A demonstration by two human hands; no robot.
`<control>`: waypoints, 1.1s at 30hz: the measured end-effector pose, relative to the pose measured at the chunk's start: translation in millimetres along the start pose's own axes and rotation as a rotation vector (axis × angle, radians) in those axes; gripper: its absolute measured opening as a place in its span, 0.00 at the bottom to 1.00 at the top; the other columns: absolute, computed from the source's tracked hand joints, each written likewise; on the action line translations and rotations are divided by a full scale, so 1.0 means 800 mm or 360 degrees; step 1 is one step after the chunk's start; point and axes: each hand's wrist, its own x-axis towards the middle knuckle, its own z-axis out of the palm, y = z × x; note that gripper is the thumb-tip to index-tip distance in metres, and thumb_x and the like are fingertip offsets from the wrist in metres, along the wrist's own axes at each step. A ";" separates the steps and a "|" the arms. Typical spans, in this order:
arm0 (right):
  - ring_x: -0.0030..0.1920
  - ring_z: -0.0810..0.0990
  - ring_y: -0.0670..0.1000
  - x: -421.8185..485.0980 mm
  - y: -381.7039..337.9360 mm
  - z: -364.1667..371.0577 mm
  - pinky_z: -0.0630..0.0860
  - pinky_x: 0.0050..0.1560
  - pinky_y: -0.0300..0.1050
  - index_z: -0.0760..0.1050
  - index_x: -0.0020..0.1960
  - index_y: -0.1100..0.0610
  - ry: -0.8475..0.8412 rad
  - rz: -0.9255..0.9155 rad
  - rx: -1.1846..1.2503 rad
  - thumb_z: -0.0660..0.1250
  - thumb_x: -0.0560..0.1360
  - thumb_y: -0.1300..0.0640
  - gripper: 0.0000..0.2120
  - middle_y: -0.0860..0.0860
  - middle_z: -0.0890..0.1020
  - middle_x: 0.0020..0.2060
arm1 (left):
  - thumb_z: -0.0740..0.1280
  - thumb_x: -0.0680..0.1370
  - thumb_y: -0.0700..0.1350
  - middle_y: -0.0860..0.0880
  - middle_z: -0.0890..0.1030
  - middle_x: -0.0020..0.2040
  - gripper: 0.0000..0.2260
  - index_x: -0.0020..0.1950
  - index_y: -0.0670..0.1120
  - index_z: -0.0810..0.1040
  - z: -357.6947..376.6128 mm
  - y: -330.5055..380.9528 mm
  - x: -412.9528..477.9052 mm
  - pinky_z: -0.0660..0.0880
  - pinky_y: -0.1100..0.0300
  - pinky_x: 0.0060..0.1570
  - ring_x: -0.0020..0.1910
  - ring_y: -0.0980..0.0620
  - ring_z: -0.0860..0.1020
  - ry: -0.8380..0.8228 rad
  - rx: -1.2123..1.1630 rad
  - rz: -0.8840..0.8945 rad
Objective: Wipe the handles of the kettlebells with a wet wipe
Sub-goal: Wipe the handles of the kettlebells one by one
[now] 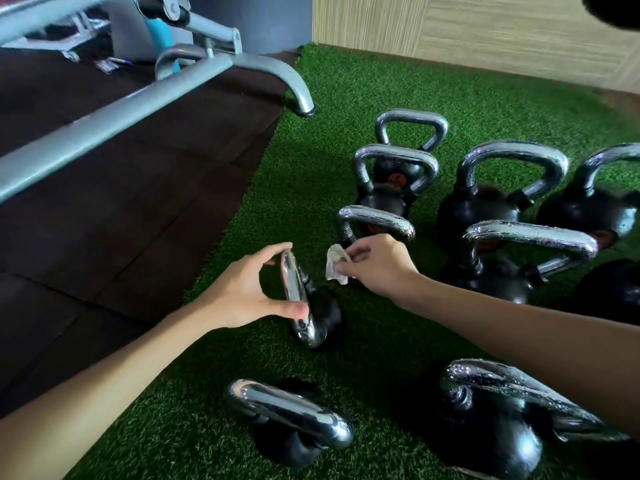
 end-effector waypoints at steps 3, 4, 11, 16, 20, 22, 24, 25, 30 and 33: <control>0.33 0.78 0.43 0.020 -0.013 0.035 0.73 0.27 0.36 0.86 0.42 0.53 -0.0115 0.0008 -0.0080 0.78 0.70 0.51 0.06 0.48 0.84 0.35 | 0.75 0.53 0.77 0.55 0.68 0.77 0.56 0.78 0.69 0.57 -0.005 -0.015 -0.005 0.66 0.51 0.75 0.75 0.59 0.64 -0.0010 -0.0065 0.0051; 0.32 0.78 0.44 0.025 -0.016 0.047 0.71 0.25 0.36 0.87 0.41 0.55 -0.0133 0.0004 -0.0113 0.77 0.71 0.52 0.05 0.50 0.85 0.35 | 0.75 0.53 0.77 0.55 0.67 0.77 0.57 0.79 0.69 0.57 -0.006 -0.018 -0.006 0.66 0.51 0.75 0.75 0.57 0.64 -0.0016 -0.0071 0.0053; 0.34 0.79 0.47 0.041 -0.023 0.072 0.72 0.27 0.38 0.87 0.39 0.56 -0.0114 -0.0056 0.0007 0.74 0.74 0.55 0.07 0.53 0.86 0.36 | 0.72 0.53 0.79 0.58 0.67 0.78 0.60 0.81 0.63 0.56 -0.008 -0.030 0.004 0.67 0.56 0.73 0.76 0.61 0.64 -0.0012 -0.0077 0.0111; 0.34 0.78 0.42 0.026 -0.025 0.068 0.75 0.35 0.40 0.87 0.43 0.51 -0.0194 -0.0256 0.0161 0.76 0.74 0.52 0.04 0.50 0.86 0.36 | 0.72 0.53 0.80 0.57 0.67 0.78 0.58 0.80 0.68 0.55 -0.009 -0.043 0.006 0.68 0.50 0.73 0.76 0.60 0.65 -0.0017 -0.0085 0.0102; 0.37 0.84 0.43 0.033 -0.037 0.063 0.78 0.38 0.34 0.85 0.46 0.51 -0.0097 -0.0280 0.0259 0.78 0.71 0.56 0.05 0.46 0.86 0.35 | 0.70 0.53 0.81 0.61 0.70 0.75 0.59 0.81 0.64 0.56 -0.008 -0.040 0.007 0.69 0.54 0.71 0.74 0.65 0.65 -0.0012 -0.0075 0.0157; 0.36 0.84 0.42 0.026 -0.043 0.060 0.77 0.38 0.33 0.85 0.45 0.51 -0.0120 -0.0347 0.0253 0.78 0.71 0.57 0.05 0.45 0.86 0.35 | 0.69 0.53 0.81 0.62 0.70 0.75 0.59 0.80 0.65 0.56 -0.010 -0.038 0.008 0.68 0.55 0.71 0.74 0.65 0.65 -0.0019 -0.0072 0.0165; 0.35 0.82 0.40 0.007 -0.043 0.056 0.76 0.37 0.30 0.85 0.45 0.49 -0.0195 -0.0392 0.0236 0.78 0.71 0.57 0.05 0.44 0.86 0.35 | 0.69 0.52 0.81 0.61 0.69 0.76 0.60 0.81 0.64 0.56 -0.014 -0.042 0.009 0.68 0.54 0.72 0.74 0.65 0.65 -0.0030 -0.0055 0.0143; 0.34 0.81 0.38 -0.005 -0.040 0.054 0.74 0.35 0.29 0.85 0.45 0.49 -0.0254 -0.0422 0.0203 0.77 0.72 0.56 0.04 0.43 0.85 0.35 | 0.69 0.52 0.82 0.61 0.69 0.75 0.60 0.81 0.63 0.56 -0.016 -0.043 0.009 0.67 0.54 0.73 0.73 0.67 0.65 -0.0038 -0.0053 0.0129; 0.31 0.77 0.41 -0.021 -0.042 0.041 0.74 0.34 0.35 0.86 0.46 0.50 -0.0457 -0.0506 0.0046 0.76 0.73 0.57 0.04 0.45 0.84 0.34 | 0.71 0.53 0.80 0.60 0.71 0.75 0.59 0.81 0.63 0.56 -0.020 -0.048 0.009 0.68 0.51 0.74 0.73 0.64 0.66 -0.0061 -0.0072 0.0090; 0.35 0.82 0.42 -0.008 -0.053 0.034 0.77 0.36 0.32 0.87 0.47 0.50 -0.0332 -0.0493 0.0055 0.78 0.71 0.56 0.06 0.44 0.86 0.36 | 0.70 0.53 0.80 0.59 0.71 0.75 0.59 0.81 0.64 0.56 -0.015 -0.048 0.012 0.68 0.51 0.73 0.74 0.61 0.67 -0.0053 -0.0058 0.0095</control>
